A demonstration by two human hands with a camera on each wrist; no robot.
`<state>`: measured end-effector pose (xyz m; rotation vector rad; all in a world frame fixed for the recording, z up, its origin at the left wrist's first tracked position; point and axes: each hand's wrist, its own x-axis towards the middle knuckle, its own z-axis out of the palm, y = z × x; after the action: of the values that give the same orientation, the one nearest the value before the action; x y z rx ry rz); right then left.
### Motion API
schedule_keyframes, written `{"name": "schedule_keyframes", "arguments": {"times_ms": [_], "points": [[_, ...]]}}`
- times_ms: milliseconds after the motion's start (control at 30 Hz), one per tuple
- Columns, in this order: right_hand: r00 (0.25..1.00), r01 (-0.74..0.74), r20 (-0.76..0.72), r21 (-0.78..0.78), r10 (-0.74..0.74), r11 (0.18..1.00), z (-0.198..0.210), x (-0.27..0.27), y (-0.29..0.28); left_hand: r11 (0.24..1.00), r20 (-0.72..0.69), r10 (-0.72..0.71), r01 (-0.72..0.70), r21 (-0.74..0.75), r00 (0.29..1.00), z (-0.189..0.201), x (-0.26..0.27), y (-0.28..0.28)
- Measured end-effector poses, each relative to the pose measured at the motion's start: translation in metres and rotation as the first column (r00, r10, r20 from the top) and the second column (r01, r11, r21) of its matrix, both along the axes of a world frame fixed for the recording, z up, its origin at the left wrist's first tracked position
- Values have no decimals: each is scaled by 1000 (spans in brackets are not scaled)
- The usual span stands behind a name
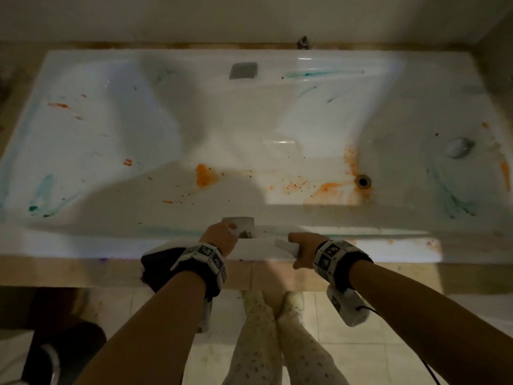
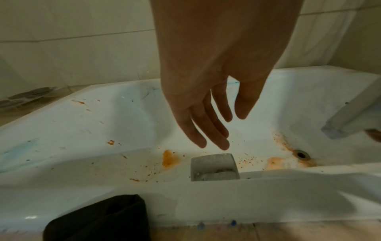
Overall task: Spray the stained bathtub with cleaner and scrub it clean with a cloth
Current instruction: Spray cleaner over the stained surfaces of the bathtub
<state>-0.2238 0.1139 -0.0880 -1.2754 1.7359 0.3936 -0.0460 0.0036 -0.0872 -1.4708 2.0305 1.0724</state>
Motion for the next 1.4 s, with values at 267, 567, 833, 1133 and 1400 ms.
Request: {"name": "schedule_keyframes", "arguments": {"times_ms": [267,567,833,1133,1400], "points": [[992,122,-28,19,-122,992,-9,-34,34,999,12,26,-26,38,1000,-9,-27,12],[996,78,-48,45,-76,996,-14,-109,73,992,-4,117,-117,43,993,-15,-82,50],[992,-123,-26,88,125,989,-19,-184,105,962,-18,260,-257,92,966,-15,-151,107],[986,-163,45,50,161,985,-26,-227,125,948,42,302,-305,91,952,-19,-180,136],[998,-53,21,48,53,997,-30,-240,138,956,23,270,-271,107,962,-17,-191,124]]}}
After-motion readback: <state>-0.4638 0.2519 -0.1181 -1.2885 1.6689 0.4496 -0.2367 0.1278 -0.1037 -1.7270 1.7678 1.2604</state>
